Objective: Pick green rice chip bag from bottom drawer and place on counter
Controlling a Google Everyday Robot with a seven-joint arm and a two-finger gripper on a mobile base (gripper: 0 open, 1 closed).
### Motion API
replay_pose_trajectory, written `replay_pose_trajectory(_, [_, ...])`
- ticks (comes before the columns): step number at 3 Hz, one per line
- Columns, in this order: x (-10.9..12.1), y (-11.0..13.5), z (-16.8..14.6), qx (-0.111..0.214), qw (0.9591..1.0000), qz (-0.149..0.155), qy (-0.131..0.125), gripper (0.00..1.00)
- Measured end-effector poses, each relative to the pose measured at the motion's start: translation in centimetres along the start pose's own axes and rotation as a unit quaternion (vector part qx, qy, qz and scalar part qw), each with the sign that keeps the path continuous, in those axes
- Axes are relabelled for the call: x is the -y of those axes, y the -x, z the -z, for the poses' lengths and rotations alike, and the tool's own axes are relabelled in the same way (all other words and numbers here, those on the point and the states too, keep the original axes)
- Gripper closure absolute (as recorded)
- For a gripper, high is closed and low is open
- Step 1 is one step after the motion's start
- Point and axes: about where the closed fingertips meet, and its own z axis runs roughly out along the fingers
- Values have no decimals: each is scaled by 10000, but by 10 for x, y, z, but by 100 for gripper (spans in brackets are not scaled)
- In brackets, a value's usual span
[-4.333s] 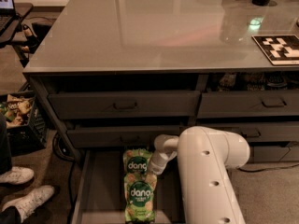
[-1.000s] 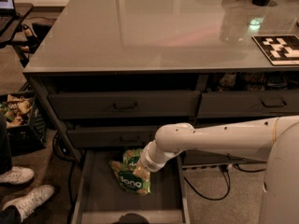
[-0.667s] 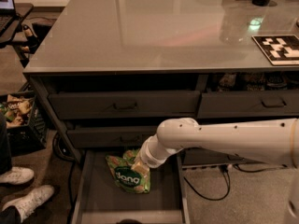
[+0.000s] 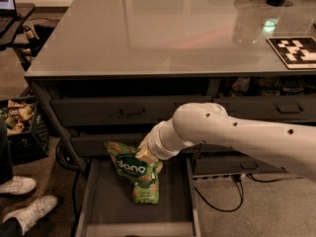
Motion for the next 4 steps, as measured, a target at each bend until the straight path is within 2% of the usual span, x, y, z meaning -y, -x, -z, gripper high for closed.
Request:
replay_pose_trajectory(1, [0,0,0,0,10000,0,0,100])
replay_pose_trajectory(2, [3,23,32,123,9989,260,-363,100])
replay_pose_trajectory(3, [17,58,84,351,9938,573,-885,100])
replay_pose_trajectory(4, [39,92,133,491,9864,827,-1334,100])
